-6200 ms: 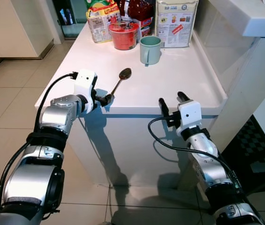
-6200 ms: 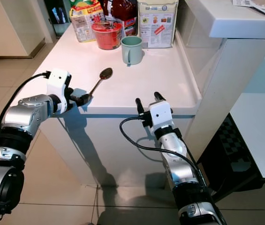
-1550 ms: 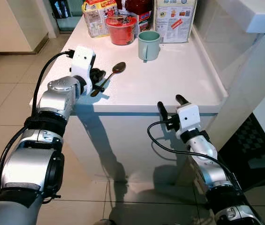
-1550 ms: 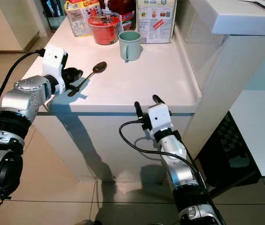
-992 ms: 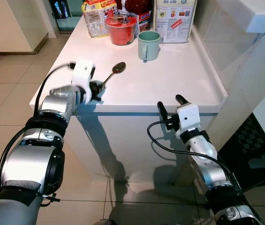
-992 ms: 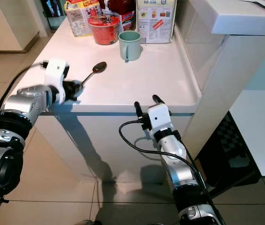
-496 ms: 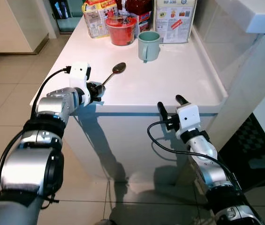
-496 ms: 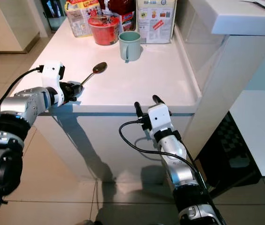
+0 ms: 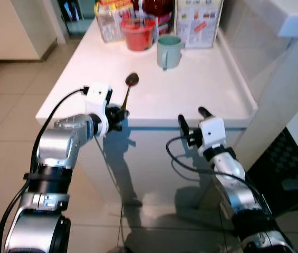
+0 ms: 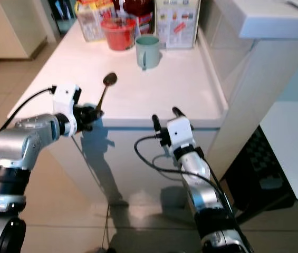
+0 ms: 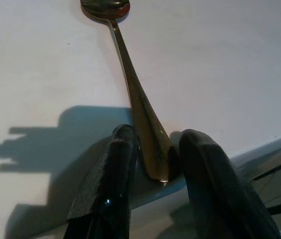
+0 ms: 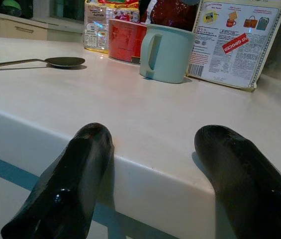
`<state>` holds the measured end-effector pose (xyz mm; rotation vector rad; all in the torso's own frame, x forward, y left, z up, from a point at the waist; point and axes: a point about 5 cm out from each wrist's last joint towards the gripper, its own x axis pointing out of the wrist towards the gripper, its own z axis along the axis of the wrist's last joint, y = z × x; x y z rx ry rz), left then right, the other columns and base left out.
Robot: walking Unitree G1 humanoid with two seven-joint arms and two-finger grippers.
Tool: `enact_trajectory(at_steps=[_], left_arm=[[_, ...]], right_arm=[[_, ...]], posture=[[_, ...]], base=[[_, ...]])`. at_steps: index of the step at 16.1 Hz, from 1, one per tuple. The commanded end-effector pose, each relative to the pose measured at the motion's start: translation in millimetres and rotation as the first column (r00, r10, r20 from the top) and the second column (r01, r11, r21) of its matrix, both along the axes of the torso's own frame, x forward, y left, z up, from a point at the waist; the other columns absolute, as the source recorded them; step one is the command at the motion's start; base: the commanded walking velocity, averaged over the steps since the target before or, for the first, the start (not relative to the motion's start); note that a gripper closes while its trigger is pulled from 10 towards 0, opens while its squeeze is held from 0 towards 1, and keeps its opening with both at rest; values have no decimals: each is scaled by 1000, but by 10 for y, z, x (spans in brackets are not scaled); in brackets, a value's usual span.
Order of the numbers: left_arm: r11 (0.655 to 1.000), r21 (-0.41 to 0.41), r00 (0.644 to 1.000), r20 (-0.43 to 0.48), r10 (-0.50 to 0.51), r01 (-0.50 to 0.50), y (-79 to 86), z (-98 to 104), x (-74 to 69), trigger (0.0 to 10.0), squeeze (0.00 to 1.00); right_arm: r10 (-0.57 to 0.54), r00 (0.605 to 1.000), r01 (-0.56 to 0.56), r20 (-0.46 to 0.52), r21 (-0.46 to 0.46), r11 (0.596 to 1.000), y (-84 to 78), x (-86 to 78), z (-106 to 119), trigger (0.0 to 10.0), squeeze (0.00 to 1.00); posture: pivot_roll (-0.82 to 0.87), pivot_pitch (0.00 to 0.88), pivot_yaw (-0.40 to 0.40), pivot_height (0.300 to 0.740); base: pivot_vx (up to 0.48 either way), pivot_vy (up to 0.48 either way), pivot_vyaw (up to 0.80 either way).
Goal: Setting the table
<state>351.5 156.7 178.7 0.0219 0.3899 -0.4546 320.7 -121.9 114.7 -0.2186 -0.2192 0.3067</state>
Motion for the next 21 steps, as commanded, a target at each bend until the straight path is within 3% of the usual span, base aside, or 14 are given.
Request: enact_trajectory(at_steps=[1, 7, 9, 11, 14, 21], left_arm=[[999, 35, 998, -65, 22, -20, 21, -118, -43, 10000, 0], [997, 76, 982, 189, -2, -13, -2, 754, -27, 10000, 0], [995, 89, 969, 245, 21, -44, 27, 864, 59, 10000, 0], [990, 116, 962, 269, 42, -76, 62, 847, 153, 10000, 0], [986, 108, 957, 276, 93, -127, 66, 666, 409, 10000, 0], [986, 89, 959, 258, 115, -142, 56, 422, 599, 10000, 0]], right_arm=[[25, 999, -26, -46, -14, 1000, 56, 0, -77, 10000, 0], [22, 999, -22, -50, -18, 1000, 38, -3, -95, 10000, 0], [23, 999, -24, -49, -17, 1000, 45, 3, -93, 10000, 0], [25, 999, -26, -48, -16, 1000, 55, 12, -88, 10000, 0], [32, 998, -33, -45, -15, 999, 79, 14, -82, 10000, 0], [26, 999, -27, -42, -12, 1000, 73, 2, -85, 10000, 0]], posture=[[76, 78, 62, 740], [69, 64, 62, 740], [69, 59, 58, 740], [68, 59, 56, 740], [59, 62, 53, 740], [45, 68, 63, 740]], base=[[0, 0, 0], [0, 0, 0], [0, 0, 0], [0, 0, 0], [0, 0, 0], [0, 0, 0]])
